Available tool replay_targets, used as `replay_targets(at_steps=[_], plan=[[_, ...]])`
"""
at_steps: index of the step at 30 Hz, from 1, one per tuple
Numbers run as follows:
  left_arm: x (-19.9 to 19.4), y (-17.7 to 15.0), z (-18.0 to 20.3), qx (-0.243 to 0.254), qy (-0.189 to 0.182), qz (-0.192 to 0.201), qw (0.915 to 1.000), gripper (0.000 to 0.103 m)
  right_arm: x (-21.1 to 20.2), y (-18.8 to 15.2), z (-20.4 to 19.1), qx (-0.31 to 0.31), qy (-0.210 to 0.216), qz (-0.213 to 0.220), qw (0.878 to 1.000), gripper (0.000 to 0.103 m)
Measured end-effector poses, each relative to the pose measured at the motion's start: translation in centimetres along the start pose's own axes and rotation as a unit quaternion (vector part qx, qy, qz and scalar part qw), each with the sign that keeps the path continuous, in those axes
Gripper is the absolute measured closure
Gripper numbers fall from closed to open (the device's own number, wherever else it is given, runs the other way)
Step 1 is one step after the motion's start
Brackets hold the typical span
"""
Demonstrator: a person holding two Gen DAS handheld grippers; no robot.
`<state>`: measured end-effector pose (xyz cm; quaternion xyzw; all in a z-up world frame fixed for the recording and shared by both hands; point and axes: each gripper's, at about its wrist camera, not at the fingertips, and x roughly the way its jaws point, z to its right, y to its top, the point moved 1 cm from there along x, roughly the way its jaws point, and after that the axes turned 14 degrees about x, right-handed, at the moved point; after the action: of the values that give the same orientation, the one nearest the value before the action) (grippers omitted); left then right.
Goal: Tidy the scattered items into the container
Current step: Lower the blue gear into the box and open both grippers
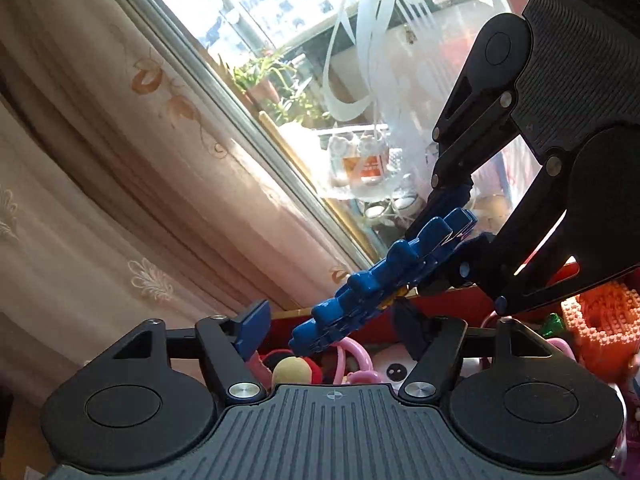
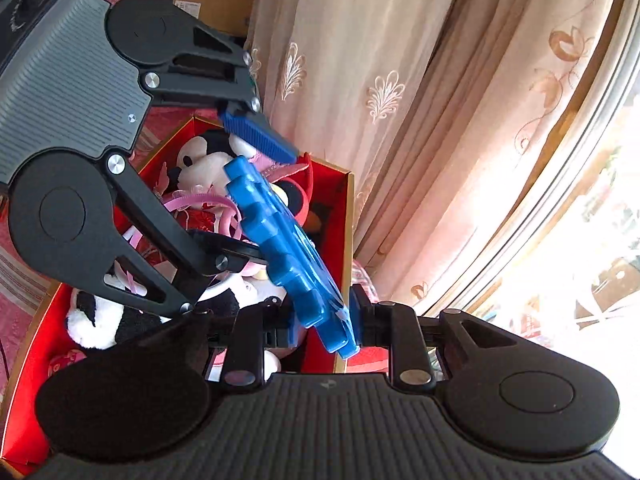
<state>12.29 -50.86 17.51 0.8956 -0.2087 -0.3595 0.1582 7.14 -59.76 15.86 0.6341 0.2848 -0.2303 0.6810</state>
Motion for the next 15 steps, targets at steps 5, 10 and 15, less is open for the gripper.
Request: replay_targets(at_steps=[5,10,15], plan=[[0.0,-1.5,-1.0,-0.029,0.022,-0.029,0.9989,0.002,2.9,-1.2,1.2,0.022,0.039,-0.030,0.999,0.037],[-0.3,-2.5,-2.2,-0.084,0.031,-0.053,0.9946,0.001,3.6,-1.6,1.0,0.018,0.058,-0.033,0.998,0.032],[-1.1,-4.0,-2.5,-0.124,0.039,-0.066,0.9893,0.000,4.1,-1.3,0.2,0.033,0.042,-0.035,0.998,0.031]])
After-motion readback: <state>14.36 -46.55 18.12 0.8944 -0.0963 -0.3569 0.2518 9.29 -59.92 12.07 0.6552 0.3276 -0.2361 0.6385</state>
